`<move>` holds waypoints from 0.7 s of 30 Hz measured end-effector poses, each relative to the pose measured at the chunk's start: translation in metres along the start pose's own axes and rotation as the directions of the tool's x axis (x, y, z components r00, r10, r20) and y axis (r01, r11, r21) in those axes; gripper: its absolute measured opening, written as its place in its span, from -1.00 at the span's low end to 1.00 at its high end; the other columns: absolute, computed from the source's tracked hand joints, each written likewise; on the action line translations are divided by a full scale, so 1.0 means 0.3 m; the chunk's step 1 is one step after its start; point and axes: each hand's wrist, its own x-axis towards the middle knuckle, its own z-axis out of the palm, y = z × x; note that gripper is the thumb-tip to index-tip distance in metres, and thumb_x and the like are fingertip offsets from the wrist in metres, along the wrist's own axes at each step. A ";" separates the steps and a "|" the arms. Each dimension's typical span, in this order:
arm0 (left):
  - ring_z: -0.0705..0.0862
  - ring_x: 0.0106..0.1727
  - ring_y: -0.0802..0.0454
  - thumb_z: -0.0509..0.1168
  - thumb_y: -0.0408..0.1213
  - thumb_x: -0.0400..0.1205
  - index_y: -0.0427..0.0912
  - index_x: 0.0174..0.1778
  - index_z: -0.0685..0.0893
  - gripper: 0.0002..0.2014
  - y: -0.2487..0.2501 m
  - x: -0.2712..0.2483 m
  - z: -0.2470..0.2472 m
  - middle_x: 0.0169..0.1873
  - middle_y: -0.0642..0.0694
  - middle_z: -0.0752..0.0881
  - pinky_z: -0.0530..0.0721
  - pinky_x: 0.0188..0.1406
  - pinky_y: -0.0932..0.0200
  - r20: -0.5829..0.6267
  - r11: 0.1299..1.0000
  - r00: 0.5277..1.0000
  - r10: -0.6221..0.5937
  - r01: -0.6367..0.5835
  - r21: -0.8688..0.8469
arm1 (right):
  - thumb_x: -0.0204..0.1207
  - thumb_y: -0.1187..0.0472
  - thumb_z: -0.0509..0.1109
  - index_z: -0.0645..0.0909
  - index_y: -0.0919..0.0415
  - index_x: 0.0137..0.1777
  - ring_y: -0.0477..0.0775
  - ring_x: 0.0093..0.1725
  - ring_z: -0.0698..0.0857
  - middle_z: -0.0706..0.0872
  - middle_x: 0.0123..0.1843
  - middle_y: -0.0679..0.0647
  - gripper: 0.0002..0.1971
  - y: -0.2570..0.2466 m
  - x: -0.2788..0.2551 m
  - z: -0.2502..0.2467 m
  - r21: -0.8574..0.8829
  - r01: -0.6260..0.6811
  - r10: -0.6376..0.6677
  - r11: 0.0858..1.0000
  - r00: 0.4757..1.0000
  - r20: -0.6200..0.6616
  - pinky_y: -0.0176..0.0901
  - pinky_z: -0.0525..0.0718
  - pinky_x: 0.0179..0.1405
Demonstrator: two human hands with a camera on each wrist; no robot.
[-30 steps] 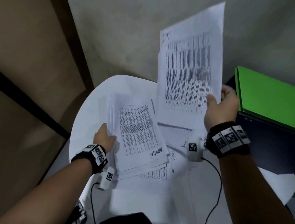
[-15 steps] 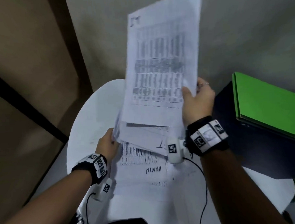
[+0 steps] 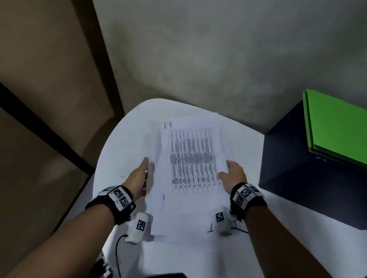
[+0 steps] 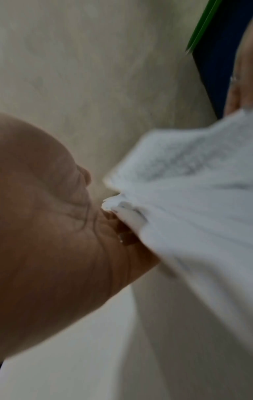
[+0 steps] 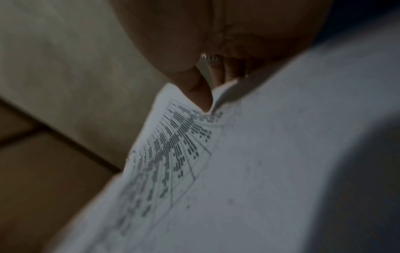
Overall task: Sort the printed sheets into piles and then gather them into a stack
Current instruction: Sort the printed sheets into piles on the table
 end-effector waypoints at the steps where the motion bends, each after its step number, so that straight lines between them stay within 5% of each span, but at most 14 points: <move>1: 0.64 -0.20 -0.28 0.14 0.47 0.53 -0.24 -0.21 0.70 -0.27 0.007 0.014 0.016 -0.19 -0.29 0.57 0.54 0.00 0.02 0.016 0.997 1.000 0.016 -0.017 0.076 | 0.63 0.36 0.32 0.31 0.27 0.64 0.24 0.52 0.55 0.47 0.61 0.17 -0.42 0.027 -0.001 0.040 -0.123 -0.018 0.020 0.992 1.000 0.019 -0.13 0.49 0.43; 3: 0.64 0.28 -0.34 0.25 0.39 0.54 -0.33 0.31 0.61 -0.21 0.026 0.006 0.059 0.25 -0.29 0.62 0.52 0.34 -0.07 0.030 0.957 0.998 0.054 -0.061 0.284 | 0.63 0.39 0.25 0.27 0.28 0.67 0.22 0.56 0.50 0.41 0.66 0.19 -0.41 0.051 -0.020 0.113 -0.200 -0.006 0.012 0.980 1.000 0.026 -0.22 0.46 0.41; 4: 0.61 0.33 -0.29 0.34 0.24 0.58 -0.31 0.49 0.42 -0.23 0.029 0.005 0.074 0.34 -0.24 0.59 0.56 0.29 -0.05 0.013 0.906 0.994 0.106 -0.101 0.410 | 0.63 0.41 0.24 0.28 0.28 0.67 0.22 0.53 0.53 0.42 0.65 0.19 -0.41 0.055 -0.033 0.143 -0.181 0.005 0.002 0.983 0.999 0.041 -0.26 0.49 0.33; 7: 0.70 0.04 -0.25 0.39 -0.26 0.63 -0.21 0.34 0.36 -0.56 0.020 0.007 0.092 0.05 -0.22 0.66 0.73 -0.01 -0.13 -0.030 0.757 0.960 0.278 -0.199 0.623 | 0.64 0.37 0.26 0.34 0.23 0.66 0.17 0.45 0.62 0.46 0.63 0.14 -0.44 0.065 -0.053 0.182 -0.165 0.017 -0.012 0.986 0.999 0.031 -0.32 0.49 0.16; 12: 0.65 -0.43 -0.16 0.35 -0.47 0.67 -0.19 0.24 0.51 -0.73 0.042 -0.035 -0.001 -0.22 -0.35 0.67 0.70 -0.57 0.12 -0.085 0.866 0.914 0.397 -0.343 0.364 | 0.62 0.21 0.39 0.37 0.26 0.62 0.20 0.53 0.53 0.50 0.60 0.18 -0.42 0.115 -0.059 0.140 -0.109 -0.020 0.013 0.994 0.998 -0.066 -0.06 0.48 0.53; 14: 0.68 -0.36 -0.11 0.37 -0.47 0.65 -0.23 0.20 0.57 -0.76 0.065 -0.060 -0.060 -0.18 -0.31 0.73 0.71 -0.45 0.10 -0.120 0.859 0.884 0.452 -0.395 0.324 | 0.58 0.07 0.43 0.34 0.27 0.63 0.25 0.55 0.48 0.47 0.60 0.20 -0.34 0.120 -0.055 0.124 -0.165 -0.050 0.029 0.985 0.991 -0.129 0.08 0.46 0.55; 17: 0.77 -0.03 -0.01 0.42 -0.43 0.63 -0.18 0.27 0.63 -0.70 0.082 -0.079 -0.124 0.02 -0.12 0.80 0.70 0.02 0.02 -0.149 0.878 0.882 0.446 -0.400 0.262 | 0.50 -0.19 0.46 0.19 0.32 0.67 0.38 0.61 0.30 0.33 0.62 0.26 -0.09 0.103 -0.057 0.134 -0.348 -0.161 0.121 0.924 0.984 -0.134 0.26 0.36 0.54; 21: 0.74 0.15 -0.08 0.42 -0.44 0.62 -0.17 0.31 0.63 -0.66 0.079 -0.094 -0.146 0.11 -0.11 0.78 0.62 0.20 0.01 -0.124 0.882 0.893 0.433 -0.392 0.262 | 0.32 -0.33 0.55 0.11 0.30 0.66 0.43 0.59 0.27 0.27 0.59 0.30 0.12 0.112 -0.047 0.191 -0.454 -0.205 0.163 0.867 0.978 -0.130 0.38 0.45 0.47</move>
